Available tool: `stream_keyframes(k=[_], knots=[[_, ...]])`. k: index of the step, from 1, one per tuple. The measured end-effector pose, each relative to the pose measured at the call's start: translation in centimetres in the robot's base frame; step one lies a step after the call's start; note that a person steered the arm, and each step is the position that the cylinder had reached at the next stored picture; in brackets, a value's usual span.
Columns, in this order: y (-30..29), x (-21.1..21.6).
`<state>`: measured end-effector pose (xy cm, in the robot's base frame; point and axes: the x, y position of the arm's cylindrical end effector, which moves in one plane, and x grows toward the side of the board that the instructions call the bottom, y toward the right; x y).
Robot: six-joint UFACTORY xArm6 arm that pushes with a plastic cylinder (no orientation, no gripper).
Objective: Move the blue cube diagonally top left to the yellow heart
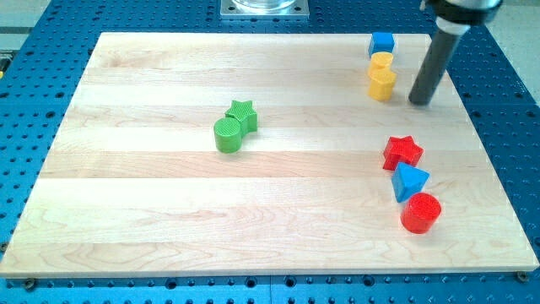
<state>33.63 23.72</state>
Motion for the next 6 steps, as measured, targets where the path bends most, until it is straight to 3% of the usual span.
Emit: stream_keyframes(k=[2,3,4,5,6], knots=[[0.3,-7.5],[-3.4,-7.5],[0.0,-7.8],[1.7,-11.0],[-1.8,-12.2]])
